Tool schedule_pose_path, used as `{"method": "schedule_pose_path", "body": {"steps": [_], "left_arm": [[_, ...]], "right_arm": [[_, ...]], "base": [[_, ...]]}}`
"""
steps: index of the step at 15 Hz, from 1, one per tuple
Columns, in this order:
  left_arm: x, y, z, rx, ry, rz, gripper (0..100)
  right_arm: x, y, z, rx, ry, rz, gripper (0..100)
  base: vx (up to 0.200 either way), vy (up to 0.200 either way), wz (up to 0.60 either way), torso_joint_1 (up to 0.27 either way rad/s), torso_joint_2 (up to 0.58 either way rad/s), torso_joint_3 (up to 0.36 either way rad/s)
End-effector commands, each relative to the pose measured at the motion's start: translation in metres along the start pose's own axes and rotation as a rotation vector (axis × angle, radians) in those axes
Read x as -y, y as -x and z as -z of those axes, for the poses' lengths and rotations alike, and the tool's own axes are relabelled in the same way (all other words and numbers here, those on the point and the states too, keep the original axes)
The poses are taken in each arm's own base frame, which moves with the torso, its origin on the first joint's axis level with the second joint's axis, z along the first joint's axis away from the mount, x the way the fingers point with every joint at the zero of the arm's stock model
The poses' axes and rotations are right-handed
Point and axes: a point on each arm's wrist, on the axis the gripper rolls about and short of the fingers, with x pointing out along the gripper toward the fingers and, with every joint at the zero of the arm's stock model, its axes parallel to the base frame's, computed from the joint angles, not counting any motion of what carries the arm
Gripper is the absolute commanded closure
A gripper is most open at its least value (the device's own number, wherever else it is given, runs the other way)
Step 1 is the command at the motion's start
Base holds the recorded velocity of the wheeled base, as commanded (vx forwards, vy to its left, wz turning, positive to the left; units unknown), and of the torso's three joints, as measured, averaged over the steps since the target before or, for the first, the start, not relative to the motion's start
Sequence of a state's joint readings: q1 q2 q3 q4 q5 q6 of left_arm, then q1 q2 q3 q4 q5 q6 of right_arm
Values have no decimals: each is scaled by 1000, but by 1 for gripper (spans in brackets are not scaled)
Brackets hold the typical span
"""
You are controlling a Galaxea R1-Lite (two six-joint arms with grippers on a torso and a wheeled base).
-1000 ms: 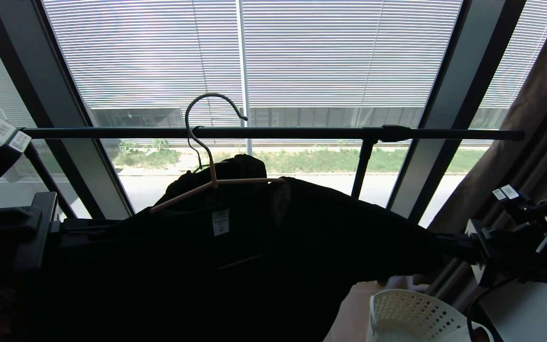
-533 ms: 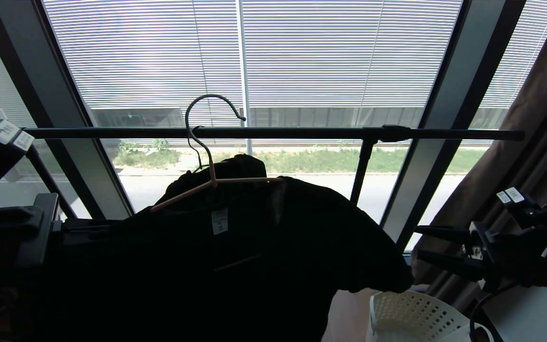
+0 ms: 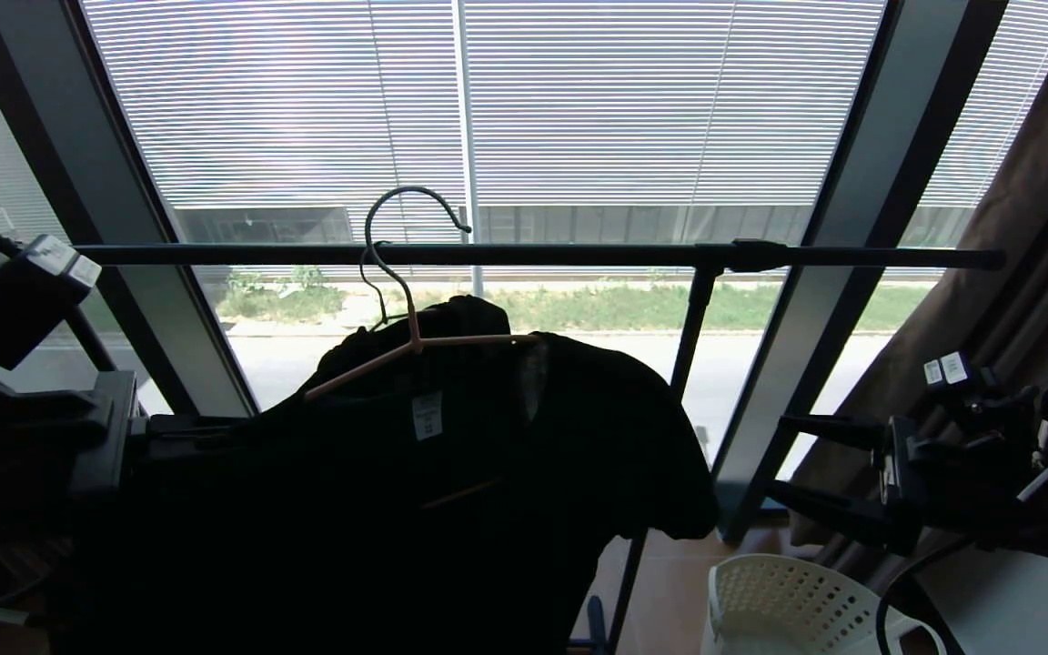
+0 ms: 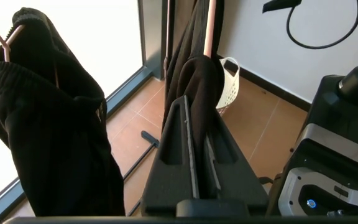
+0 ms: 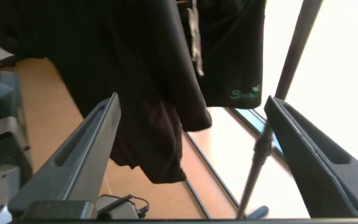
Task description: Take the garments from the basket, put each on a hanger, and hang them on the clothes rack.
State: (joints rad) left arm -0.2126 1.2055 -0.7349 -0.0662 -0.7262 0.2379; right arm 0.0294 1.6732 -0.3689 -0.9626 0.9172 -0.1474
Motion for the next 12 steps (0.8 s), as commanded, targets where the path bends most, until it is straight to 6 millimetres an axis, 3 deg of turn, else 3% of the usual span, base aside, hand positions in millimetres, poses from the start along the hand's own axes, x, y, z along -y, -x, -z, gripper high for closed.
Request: {"method": "schedule_pose_path", "body": {"steps": [1, 7, 12], "left_arm": [[-5, -8, 4, -28, 22, 6, 100], [-13, -42, 5, -108, 54, -39, 100], [-15, -86, 5, -92, 49, -118, 100]], "right_arm": [[-23, -3, -15, 29, 58, -8, 0], [-64, -7, -40, 101, 34, 55, 0], [-66, -9, -41, 102, 37, 66, 0]], "base": [[0, 0, 0, 0, 0, 0], [0, 0, 0, 0, 0, 0], [0, 0, 0, 0, 0, 0]]}}
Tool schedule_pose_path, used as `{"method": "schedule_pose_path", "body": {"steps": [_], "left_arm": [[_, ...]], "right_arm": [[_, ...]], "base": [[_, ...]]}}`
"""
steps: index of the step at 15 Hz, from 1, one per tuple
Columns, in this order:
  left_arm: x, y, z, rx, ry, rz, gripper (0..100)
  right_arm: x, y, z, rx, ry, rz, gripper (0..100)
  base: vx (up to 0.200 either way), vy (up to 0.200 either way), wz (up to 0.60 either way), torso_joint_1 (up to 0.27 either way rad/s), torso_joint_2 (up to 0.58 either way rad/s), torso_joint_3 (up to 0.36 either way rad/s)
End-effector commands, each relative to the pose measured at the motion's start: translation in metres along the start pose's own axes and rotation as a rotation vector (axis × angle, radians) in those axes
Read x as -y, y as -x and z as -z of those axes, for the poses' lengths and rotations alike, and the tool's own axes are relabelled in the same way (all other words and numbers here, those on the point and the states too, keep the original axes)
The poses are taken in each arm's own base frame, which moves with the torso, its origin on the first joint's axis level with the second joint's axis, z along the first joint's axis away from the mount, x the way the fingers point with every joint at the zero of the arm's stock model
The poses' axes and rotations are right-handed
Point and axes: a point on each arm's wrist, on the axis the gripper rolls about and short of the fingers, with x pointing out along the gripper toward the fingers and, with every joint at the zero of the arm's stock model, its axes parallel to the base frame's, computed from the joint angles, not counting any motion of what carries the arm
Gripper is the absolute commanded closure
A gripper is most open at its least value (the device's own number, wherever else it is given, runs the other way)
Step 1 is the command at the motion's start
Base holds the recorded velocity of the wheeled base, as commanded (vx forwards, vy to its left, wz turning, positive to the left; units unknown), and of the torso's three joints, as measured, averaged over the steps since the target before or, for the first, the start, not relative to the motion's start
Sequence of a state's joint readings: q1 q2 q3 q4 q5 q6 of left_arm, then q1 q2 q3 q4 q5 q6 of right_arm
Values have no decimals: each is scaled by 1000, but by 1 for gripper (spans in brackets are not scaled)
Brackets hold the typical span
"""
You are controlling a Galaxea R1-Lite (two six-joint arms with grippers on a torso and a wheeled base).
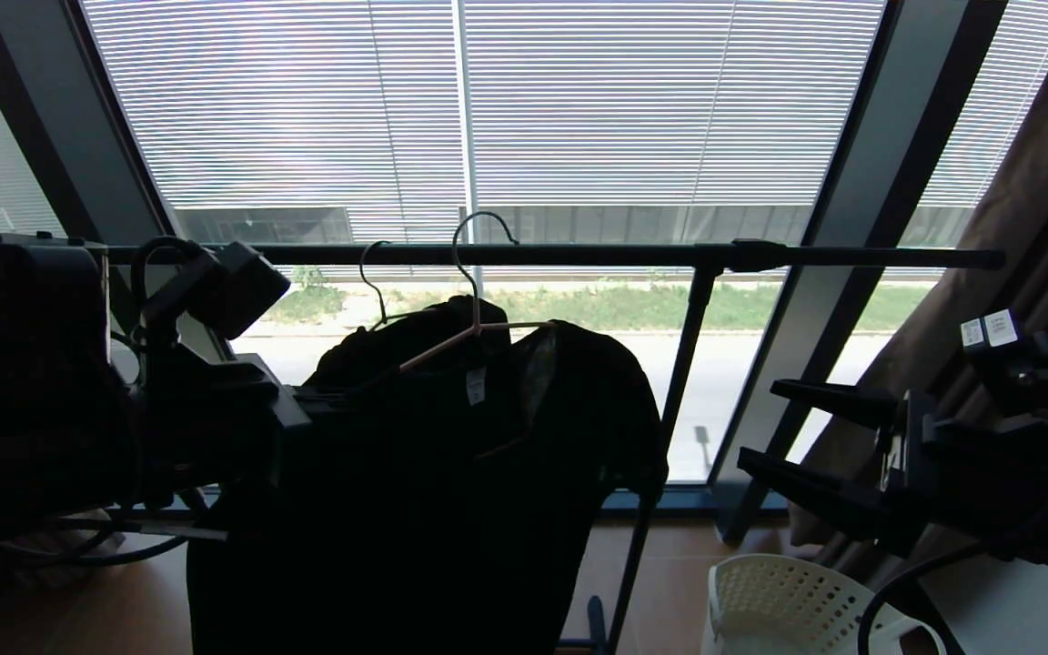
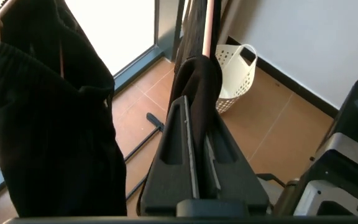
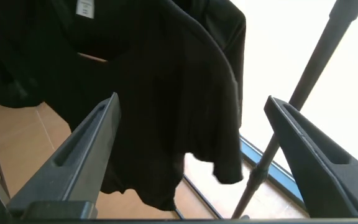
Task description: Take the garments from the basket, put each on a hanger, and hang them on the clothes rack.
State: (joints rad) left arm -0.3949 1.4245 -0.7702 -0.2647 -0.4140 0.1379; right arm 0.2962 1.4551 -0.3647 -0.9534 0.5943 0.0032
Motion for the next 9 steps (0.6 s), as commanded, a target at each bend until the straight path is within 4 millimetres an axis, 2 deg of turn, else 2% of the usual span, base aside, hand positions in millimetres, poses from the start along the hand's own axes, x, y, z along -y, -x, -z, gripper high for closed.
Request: {"method": "schedule_pose_path", "body": {"steps": [1, 5, 9], "left_arm": [[0, -23, 7, -34, 9, 7, 100], [-8, -44, 8, 8, 39, -10, 100], [-14, -55, 7, 25, 56, -63, 100]], "right_arm": [[0, 0, 0, 0, 1, -4, 0], [1, -2, 2, -10, -3, -2, 0], [1, -2, 3, -11, -3, -2, 0]], "base": [[0, 0, 0, 0, 0, 0], [0, 0, 0, 0, 0, 0], [0, 0, 0, 0, 0, 0]]}}
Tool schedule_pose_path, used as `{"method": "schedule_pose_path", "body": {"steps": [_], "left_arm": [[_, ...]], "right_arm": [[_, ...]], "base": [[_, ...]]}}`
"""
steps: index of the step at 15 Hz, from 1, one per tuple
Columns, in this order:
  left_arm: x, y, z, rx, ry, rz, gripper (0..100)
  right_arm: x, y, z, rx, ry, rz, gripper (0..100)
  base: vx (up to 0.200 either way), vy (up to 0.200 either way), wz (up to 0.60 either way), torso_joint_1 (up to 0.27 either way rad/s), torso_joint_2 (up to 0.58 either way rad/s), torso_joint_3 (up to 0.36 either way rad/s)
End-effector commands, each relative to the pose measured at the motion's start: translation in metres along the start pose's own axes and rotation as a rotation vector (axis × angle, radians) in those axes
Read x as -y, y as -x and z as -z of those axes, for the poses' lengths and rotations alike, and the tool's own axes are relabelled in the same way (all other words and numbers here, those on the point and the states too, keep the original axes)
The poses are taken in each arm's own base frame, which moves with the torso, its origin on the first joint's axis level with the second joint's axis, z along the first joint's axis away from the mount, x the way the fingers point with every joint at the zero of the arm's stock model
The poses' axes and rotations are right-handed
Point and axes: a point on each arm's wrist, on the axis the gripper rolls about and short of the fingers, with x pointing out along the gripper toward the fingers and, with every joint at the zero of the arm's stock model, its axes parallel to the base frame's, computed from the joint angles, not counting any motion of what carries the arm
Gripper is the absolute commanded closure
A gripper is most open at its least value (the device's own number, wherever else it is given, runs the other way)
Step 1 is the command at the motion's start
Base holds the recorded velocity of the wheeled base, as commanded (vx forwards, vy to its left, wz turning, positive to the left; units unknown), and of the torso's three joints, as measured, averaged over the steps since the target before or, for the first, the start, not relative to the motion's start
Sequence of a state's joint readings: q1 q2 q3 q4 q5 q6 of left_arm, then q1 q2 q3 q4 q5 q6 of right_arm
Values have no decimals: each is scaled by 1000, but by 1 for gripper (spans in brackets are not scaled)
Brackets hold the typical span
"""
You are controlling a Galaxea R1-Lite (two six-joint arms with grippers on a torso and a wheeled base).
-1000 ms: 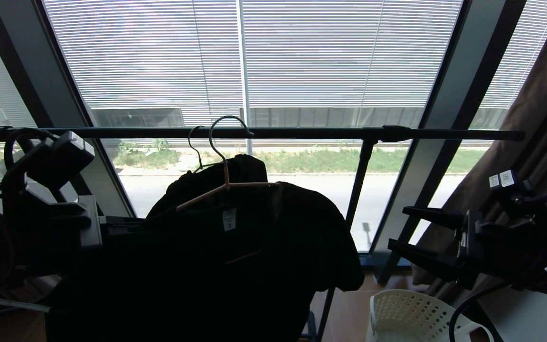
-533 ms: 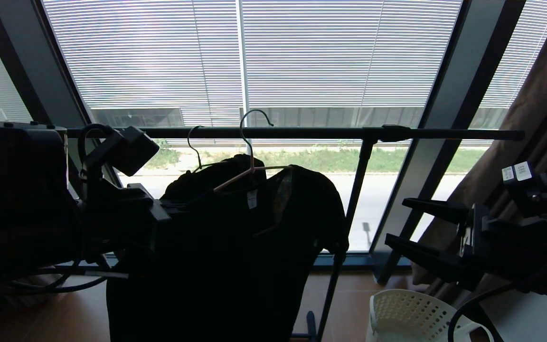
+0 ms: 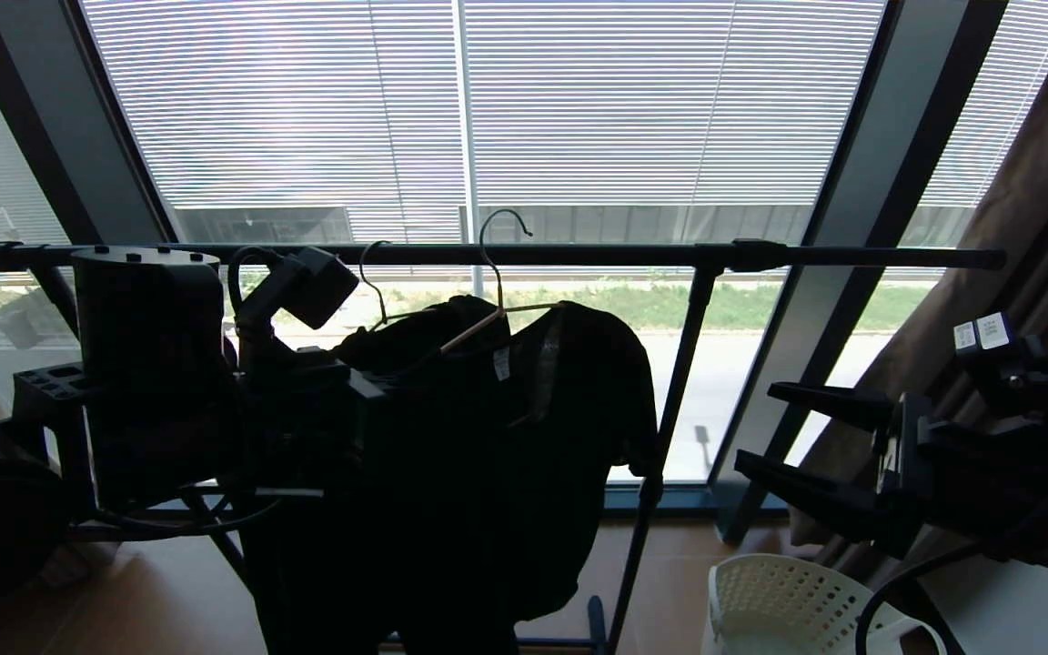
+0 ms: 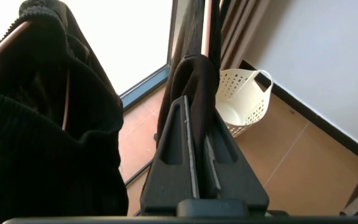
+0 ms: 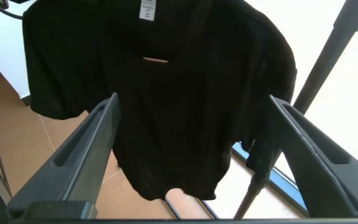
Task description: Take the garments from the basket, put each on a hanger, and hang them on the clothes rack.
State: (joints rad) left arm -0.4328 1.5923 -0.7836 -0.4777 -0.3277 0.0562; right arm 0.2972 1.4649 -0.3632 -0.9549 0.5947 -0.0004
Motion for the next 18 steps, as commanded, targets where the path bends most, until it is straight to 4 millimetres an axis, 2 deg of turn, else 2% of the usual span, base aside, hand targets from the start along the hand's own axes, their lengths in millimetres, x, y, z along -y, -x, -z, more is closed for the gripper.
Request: {"method": "schedule_pose_path", "body": {"steps": [1, 8, 18], "left_arm": [[-4, -11, 3, -20, 7, -9, 100], [-11, -32, -2, -19, 6, -20, 100], [-17, -51, 10, -38, 10, -42, 100]], "right_arm": [[0, -1, 1, -4, -2, -1, 0], [1, -2, 3, -11, 5, 1, 0], [2, -4, 6, -22, 9, 0, 0]], "base": [[0, 0, 0, 0, 0, 0], [0, 0, 0, 0, 0, 0], [0, 0, 0, 0, 0, 0]]}}
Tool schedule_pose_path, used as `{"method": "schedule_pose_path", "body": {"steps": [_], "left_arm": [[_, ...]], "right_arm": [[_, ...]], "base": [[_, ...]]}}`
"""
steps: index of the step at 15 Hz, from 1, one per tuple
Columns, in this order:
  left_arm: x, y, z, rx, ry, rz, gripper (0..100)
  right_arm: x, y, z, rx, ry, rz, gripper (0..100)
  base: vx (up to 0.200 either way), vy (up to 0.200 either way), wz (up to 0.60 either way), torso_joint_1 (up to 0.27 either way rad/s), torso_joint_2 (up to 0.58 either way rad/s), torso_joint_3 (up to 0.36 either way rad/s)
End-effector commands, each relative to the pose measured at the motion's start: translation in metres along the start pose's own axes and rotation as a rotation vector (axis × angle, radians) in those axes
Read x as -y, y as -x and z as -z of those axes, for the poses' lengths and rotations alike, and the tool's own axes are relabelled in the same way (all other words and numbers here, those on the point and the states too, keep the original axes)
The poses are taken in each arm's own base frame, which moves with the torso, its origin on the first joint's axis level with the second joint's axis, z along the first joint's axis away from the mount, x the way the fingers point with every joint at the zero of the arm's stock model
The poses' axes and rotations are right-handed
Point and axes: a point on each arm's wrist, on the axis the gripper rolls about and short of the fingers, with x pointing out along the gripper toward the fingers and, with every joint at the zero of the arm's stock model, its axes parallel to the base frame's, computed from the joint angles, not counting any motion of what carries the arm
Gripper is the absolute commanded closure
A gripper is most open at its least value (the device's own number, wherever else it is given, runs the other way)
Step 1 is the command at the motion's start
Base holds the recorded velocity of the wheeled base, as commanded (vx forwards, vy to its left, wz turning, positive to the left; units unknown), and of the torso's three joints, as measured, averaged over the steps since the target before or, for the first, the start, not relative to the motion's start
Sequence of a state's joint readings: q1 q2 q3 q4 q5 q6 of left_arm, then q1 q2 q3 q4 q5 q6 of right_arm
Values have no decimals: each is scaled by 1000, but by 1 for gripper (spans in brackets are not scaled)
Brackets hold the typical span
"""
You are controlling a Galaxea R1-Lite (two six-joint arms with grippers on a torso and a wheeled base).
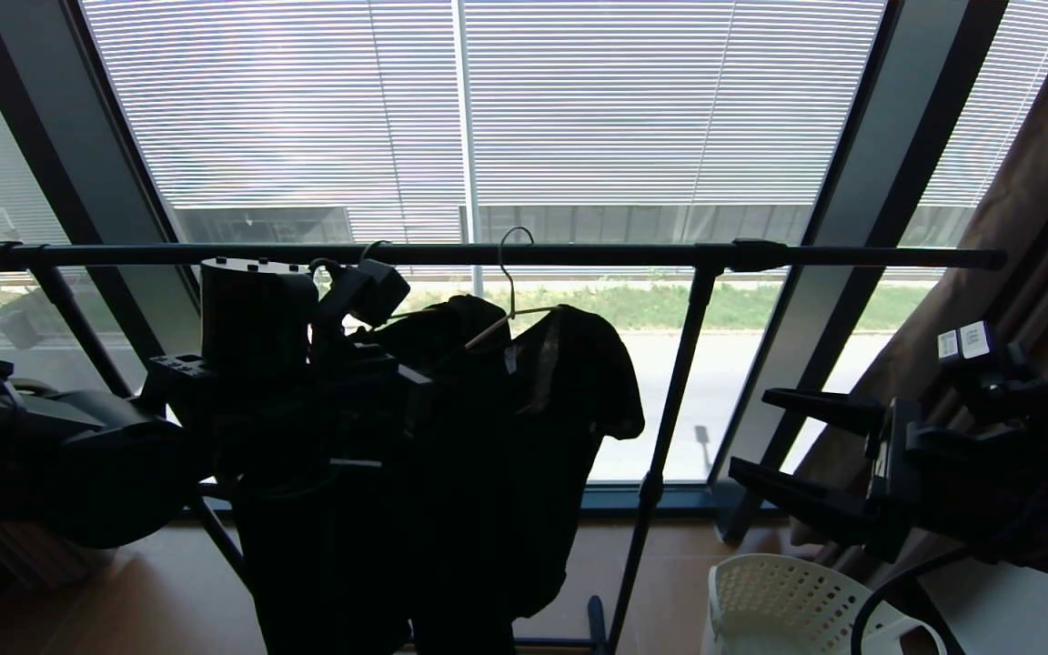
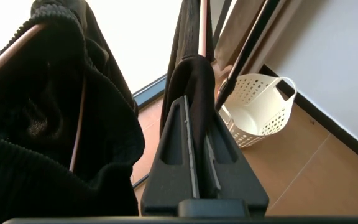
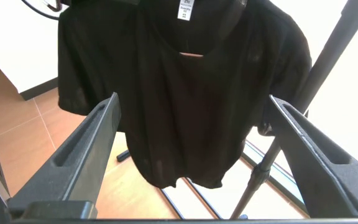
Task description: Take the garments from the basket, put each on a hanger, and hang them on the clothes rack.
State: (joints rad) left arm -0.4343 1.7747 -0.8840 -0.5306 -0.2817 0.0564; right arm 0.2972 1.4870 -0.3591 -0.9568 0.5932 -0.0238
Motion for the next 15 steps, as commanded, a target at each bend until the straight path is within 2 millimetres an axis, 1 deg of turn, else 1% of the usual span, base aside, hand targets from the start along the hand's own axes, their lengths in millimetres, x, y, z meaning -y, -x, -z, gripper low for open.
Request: {"method": "schedule_pose_path", "body": {"steps": [1, 11, 12, 15], "left_arm": [[-1, -4, 3, -12, 3, 1, 100], [0, -3, 4, 5, -4, 3, 100], [0, -3, 5, 14, -12, 4, 0], [1, -3, 3, 35, -10, 4, 0]], "right_arm": [[0, 0, 0, -2, -1, -1, 0], [0, 0, 0, -2, -1, -1, 0], [0, 0, 0, -2, -1, -1, 0], [0, 0, 0, -2, -1, -1, 0]], "base": [[0, 0, 0, 0, 0, 0], [0, 0, 0, 0, 0, 0], [0, 0, 0, 0, 0, 0], [0, 0, 0, 0, 0, 0]]}}
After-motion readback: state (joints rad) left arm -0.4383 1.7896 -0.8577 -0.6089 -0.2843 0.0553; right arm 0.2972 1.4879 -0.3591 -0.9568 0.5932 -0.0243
